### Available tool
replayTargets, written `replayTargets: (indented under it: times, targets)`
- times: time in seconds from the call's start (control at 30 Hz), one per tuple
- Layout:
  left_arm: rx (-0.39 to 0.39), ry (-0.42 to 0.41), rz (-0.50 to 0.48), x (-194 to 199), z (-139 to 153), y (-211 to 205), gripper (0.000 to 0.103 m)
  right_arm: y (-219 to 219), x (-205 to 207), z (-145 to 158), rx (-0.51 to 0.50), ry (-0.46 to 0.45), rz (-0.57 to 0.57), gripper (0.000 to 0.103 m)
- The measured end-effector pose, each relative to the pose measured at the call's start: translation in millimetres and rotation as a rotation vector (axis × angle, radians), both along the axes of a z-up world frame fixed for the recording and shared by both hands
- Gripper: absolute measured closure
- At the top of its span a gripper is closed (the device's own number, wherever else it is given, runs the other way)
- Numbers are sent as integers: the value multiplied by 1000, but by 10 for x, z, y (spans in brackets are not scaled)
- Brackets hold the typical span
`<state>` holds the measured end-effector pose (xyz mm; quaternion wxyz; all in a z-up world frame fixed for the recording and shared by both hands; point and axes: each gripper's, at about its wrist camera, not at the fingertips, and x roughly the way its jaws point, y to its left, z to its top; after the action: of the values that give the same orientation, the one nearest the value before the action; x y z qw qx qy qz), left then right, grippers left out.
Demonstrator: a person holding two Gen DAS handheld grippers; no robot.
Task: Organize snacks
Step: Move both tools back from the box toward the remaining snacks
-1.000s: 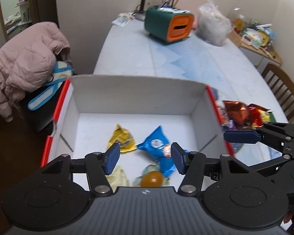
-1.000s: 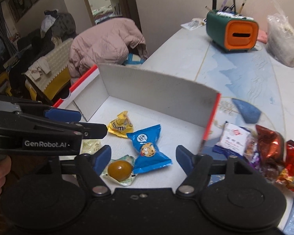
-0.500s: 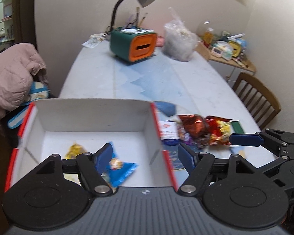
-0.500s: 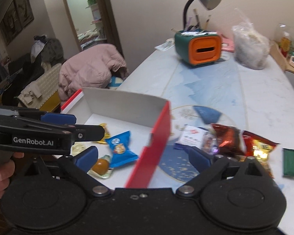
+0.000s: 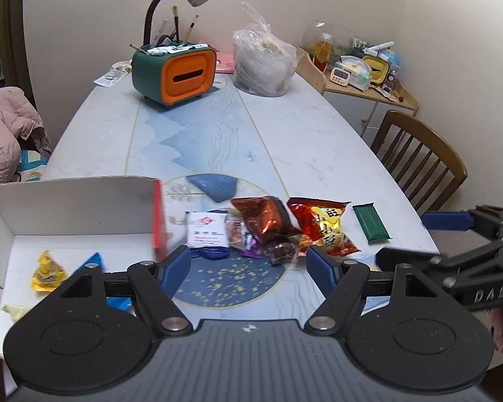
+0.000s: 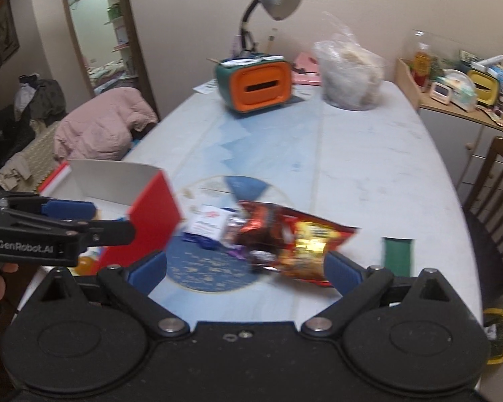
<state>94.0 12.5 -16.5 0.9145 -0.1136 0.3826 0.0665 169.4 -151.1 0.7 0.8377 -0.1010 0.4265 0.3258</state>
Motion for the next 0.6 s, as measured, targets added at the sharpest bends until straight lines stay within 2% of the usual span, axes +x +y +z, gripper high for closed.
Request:
replayTargets:
  times: [0.27,0.47,0.6]
  targets:
    - [23,56,45,398,-351,-351,28,-377,529,-192,-14,49,-53,3]
    - [15,113,105,677,-646,-352,28,-345,903,-495,-20,135,-80,5]
    - [20,133,110,809,-804,-378,28,-207,1047,-703,-34,182,-78,6]
